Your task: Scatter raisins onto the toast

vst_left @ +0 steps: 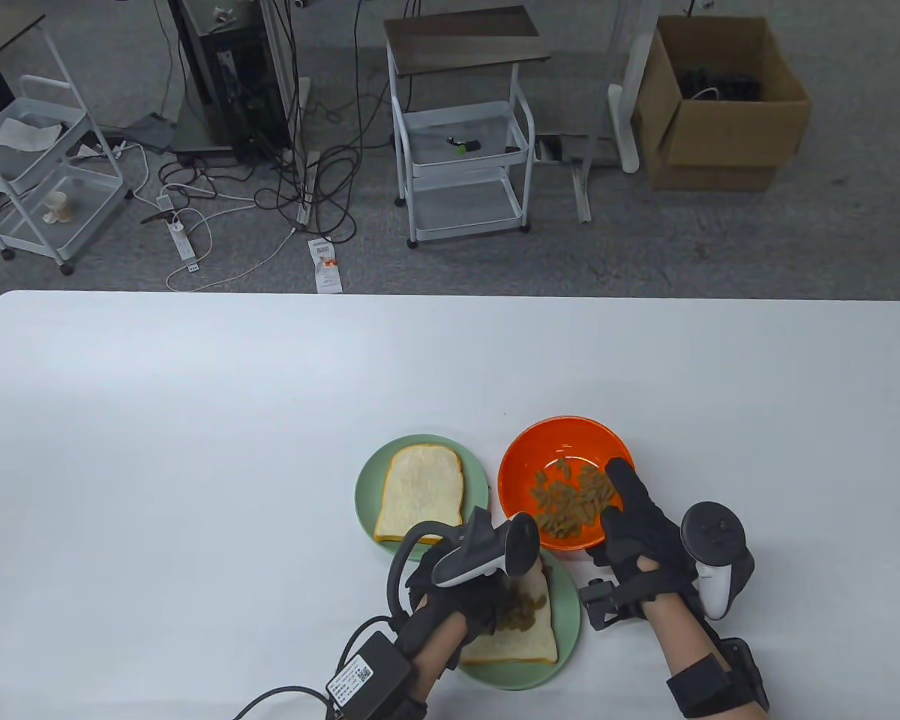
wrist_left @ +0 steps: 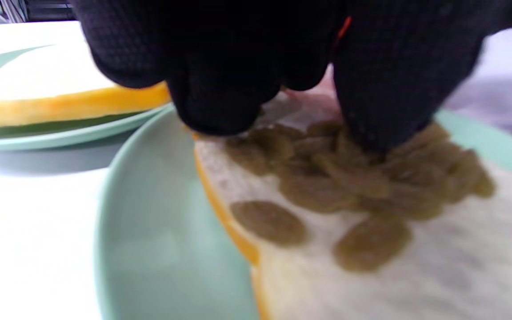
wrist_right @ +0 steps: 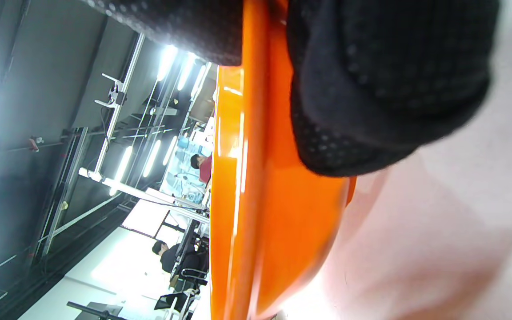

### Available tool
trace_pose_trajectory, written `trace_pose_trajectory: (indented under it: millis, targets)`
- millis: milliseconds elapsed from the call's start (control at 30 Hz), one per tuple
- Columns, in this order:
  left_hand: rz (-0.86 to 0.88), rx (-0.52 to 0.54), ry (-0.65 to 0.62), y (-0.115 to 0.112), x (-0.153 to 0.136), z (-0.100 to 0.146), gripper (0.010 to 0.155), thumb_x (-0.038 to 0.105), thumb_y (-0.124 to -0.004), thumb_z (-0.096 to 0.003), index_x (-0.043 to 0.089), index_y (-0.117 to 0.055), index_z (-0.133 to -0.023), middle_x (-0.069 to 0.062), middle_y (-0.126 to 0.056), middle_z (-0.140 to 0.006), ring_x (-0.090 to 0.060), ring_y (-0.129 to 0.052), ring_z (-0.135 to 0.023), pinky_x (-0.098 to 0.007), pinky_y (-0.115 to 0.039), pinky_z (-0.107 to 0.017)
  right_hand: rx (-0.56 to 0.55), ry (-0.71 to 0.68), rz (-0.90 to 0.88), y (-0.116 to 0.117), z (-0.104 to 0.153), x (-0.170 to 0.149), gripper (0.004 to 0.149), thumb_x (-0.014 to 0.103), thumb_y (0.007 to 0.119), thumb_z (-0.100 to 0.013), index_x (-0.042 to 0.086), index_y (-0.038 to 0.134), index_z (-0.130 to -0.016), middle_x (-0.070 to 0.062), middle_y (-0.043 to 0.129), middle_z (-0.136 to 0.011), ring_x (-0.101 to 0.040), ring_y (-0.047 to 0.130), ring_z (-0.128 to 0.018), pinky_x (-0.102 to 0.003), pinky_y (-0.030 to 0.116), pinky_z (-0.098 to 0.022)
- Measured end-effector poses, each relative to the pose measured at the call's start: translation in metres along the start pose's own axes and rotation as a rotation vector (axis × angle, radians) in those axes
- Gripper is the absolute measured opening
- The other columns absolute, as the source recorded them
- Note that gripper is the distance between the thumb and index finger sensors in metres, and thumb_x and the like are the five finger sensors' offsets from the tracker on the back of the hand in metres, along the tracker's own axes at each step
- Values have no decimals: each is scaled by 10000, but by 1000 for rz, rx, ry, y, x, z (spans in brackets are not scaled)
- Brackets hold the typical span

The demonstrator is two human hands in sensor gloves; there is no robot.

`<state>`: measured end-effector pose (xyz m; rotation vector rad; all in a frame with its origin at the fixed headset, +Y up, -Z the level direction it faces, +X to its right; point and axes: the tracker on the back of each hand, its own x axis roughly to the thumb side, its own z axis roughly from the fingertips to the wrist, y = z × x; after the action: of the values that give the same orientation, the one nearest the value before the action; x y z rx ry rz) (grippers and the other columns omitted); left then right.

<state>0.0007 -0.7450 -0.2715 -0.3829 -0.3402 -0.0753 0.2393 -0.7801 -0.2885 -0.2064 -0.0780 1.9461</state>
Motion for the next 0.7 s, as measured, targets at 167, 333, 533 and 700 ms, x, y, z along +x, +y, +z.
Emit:
trace_pose_trajectory:
  millis: [167, 333, 533, 700]
  targets:
    - [-64, 31, -5, -2, 11, -1, 700, 575, -1007, -315, 415, -766, -952, 85, -900, -906, -115, -1070, -597, -306, -927, -486, 4, 1, -4, 0, 0, 0, 610, 146, 796, -464, 172, 646, -1055, -415, 646, -964, -409, 1034, -240, -351, 949, -121]
    - [-26, 210, -27, 3, 9, 3, 480, 461, -945, -398, 430, -856, -868, 107, -983, -791, -87, -1108, -483, -276, -952, -390, 4, 3, -5, 0, 0, 0, 609, 146, 796, -465, 173, 647, -1054, -413, 647, -964, -407, 1034, -242, -350, 949, -122]
    - [50, 333, -21, 15, -2, 14, 492, 618, -854, -396, 424, -913, -844, 91, -994, -813, -112, -1110, -467, -286, -945, -376, 10, -14, -1, 1, 0, 0, 607, 146, 798, -465, 179, 651, -1053, -405, 651, -968, -411, 1033, -243, -353, 949, -123]
    - [-4, 547, 28, 28, 0, 31, 617, 701, -794, -388, 424, -829, -938, 58, -911, -950, -165, -1072, -632, -340, -919, -483, 44, -75, -15, 11, 9, 10, 609, 147, 799, -464, 180, 647, -1053, -404, 646, -969, -407, 1036, -243, -349, 952, -124]
